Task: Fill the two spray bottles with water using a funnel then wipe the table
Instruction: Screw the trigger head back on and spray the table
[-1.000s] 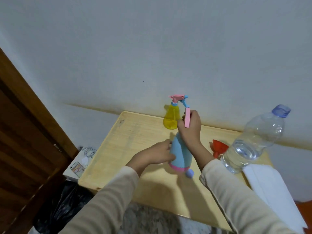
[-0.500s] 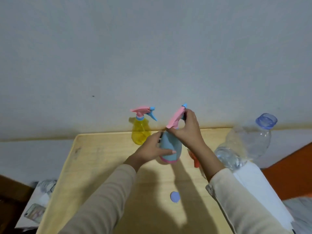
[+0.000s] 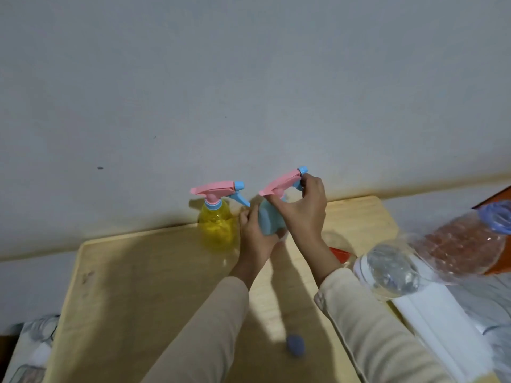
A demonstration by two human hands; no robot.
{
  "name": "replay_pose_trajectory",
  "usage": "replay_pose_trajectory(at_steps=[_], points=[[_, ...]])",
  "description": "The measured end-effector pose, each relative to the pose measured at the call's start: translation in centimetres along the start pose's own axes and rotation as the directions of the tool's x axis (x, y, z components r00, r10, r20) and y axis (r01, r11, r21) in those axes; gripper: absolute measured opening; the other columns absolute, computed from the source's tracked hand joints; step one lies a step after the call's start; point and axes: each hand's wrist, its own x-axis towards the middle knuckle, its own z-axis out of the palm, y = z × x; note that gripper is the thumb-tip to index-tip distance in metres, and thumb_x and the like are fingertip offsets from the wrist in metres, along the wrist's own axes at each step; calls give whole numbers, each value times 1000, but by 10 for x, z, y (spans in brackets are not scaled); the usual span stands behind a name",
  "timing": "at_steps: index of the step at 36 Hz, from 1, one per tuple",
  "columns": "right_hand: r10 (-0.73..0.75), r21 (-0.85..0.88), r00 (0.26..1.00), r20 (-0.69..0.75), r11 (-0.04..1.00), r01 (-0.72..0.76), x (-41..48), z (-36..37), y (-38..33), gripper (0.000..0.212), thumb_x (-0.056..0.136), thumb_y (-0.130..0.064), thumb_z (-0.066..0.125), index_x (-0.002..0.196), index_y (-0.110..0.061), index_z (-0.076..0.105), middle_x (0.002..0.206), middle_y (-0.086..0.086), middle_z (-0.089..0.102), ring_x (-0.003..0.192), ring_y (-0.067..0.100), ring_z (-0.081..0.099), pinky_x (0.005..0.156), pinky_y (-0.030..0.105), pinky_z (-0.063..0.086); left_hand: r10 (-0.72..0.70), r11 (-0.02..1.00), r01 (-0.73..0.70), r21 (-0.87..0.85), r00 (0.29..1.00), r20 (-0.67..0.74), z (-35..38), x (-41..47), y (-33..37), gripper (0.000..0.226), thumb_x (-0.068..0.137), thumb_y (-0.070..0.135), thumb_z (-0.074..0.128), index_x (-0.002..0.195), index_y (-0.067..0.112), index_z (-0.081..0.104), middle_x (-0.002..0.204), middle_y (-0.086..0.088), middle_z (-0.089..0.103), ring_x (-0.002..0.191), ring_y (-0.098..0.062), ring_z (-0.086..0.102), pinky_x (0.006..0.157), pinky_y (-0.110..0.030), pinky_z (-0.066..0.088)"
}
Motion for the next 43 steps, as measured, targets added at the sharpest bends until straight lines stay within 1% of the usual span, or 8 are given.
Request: replay_pose_trajectory(at_steps=[3,5,12,18,23,31,38,43], points=[[12,20,1000,16,1000,-12,6,5,3,58,63,-42,83,105,-17,53,98,-11,48,90,1,47,64,11,35,-27,999,28,17,999,-40,-2,12,-7,86,61,16,86,136,15,45,123,-6,45,114,-22,48,101,-34,43],[3,18,999,46,1000,-4,8,9,7,58,63,-42,83,105,-16,53,100,-8,50,91,4,49,67,16,38,-64,998,63,-26,997,-51,-3,17,-12,80,59,18,87,129,14,49,119,-4,51,110,-21,53,97,-41,48],[-78,26,991,113,997,75,10,11,23,57,67,-37,83,109,-10,56,105,2,54,97,13,53,81,26,49,-62,996,58,-72,996,-61,-4,16,-22,71,63,12,86,125,12,49,118,1,55,107,-13,52,87,-26,48],[-116,-15,981,157,993,120,7,9,23,56,74,-35,78,114,-5,53,111,6,49,98,8,44,79,1,34,-37,999,37,-18,998,-51,-4,14,-19,68,66,19,85,123,13,49,117,1,57,105,-14,55,87,-25,48],[-106,-55,977,186,991,118,7,10,23,58,75,-38,76,114,-4,49,113,6,41,107,19,45,84,13,33,-39,998,40,42,999,-22,-6,11,-13,67,67,21,83,124,13,49,117,-1,58,106,-17,55,94,-35,49],[-63,-88,960,274,992,90,9,6,14,55,82,-35,69,118,-3,45,114,11,43,109,25,42,83,21,31,-69,924,46,380,997,47,-9,12,12,64,76,17,70,132,7,41,121,-11,50,110,-26,51,97,-35,43],[-75,-97,904,420,987,127,-9,-18,7,75,85,-29,64,143,-3,24,135,17,39,128,30,33,102,32,31,-30,878,-41,478,990,140,-26,-16,18,56,61,44,48,101,7,61,96,-12,65,92,-29,61,80,-39,51],[-125,-172,862,492,956,237,-33,-34,1,53,89,-28,59,131,0,41,132,18,43,126,32,38,101,31,30,6,776,-119,620,983,181,-50,-59,43,43,88,18,57,127,0,49,123,-16,49,120,-31,44,100,-34,34]])
